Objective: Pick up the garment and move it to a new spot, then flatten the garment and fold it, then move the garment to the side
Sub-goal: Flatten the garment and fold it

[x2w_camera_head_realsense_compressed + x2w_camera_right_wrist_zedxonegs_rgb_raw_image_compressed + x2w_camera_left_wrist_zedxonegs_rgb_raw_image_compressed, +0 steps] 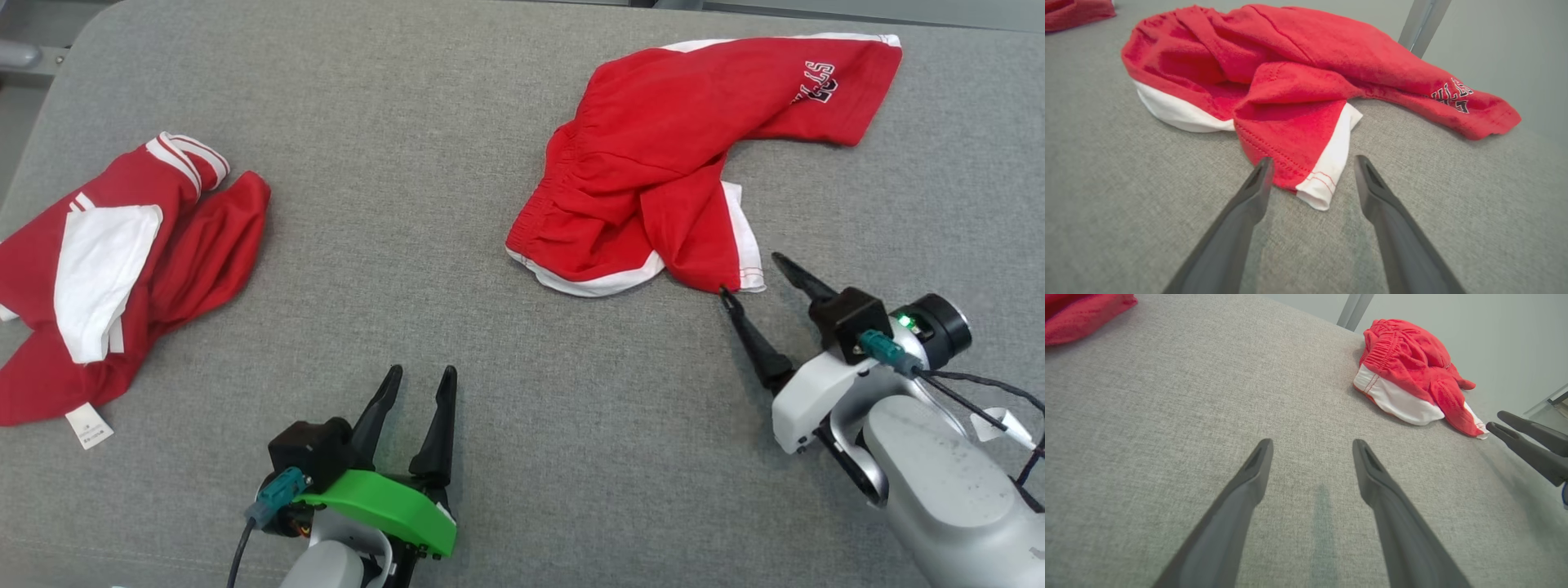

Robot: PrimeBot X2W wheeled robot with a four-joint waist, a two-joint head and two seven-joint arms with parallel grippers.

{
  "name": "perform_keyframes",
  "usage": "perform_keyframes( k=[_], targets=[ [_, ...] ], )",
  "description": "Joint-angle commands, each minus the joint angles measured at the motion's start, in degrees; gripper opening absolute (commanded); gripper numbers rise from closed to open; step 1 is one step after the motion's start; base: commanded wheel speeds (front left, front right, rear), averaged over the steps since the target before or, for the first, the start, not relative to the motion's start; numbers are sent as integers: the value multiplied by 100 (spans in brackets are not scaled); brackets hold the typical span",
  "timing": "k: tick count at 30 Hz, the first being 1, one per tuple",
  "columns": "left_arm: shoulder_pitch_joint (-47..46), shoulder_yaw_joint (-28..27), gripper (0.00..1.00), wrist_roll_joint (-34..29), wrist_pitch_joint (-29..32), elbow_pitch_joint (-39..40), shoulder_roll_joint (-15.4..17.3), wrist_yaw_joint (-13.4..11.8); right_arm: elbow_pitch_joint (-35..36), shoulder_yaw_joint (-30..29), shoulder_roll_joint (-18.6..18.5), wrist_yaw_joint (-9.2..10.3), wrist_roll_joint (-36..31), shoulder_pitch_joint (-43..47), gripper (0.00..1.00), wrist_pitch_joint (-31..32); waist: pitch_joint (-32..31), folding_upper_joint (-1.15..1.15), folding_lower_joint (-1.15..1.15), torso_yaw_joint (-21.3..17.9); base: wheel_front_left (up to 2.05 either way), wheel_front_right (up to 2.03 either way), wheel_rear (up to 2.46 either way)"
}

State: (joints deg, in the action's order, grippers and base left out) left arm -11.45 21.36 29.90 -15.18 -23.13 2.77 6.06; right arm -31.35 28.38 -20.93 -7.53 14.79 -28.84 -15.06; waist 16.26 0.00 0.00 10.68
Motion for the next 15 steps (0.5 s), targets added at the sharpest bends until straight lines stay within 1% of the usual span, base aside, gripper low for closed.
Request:
perform_keyframes(
  k=[1, 5, 9, 10, 11, 12, 15],
  targets=[
    [30, 0, 100, 66, 5, -40, 21, 29, 78, 107, 20, 8, -83, 48, 100, -17, 55, 0, 0, 32, 0, 0, 0],
    [-38, 32, 100, 89, 5, -78, 21, 44, -135, 499, 104, 8, -360, -238, 100, -17, 159, 0, 0, 166, 0, 0, 0],
    [-92, 37, 100, 133, 5, -106, 20, 39, -624, 687, 170, 8, -513, -500, 100, 20, 214, 0, 0, 290, 0, 0, 0],
    [-90, 32, 100, 145, 5, -117, 20, 42, -761, 715, 200, 8, -547, -578, 90, 31, 220, 0, 0, 313, 0, 0, 0],
    [-86, 27, 100, 142, 5, -123, 20, 45, -901, 731, 242, 8, -553, -639, 42, 63, 224, 0, 0, 329, 0, 0, 0],
    [-87, 21, 100, 140, 5, -118, 20, 46, -1032, 715, 284, 8, -524, -686, 0, 72, 231, 0, 0, 340, 0, 0, 0],
    [-90, 3, 100, 127, 5, -101, 20, 42, -1170, 666, 338, 9, -452, -777, 0, 51, 221, 0, 0, 353, 0, 0, 0]
  ],
)
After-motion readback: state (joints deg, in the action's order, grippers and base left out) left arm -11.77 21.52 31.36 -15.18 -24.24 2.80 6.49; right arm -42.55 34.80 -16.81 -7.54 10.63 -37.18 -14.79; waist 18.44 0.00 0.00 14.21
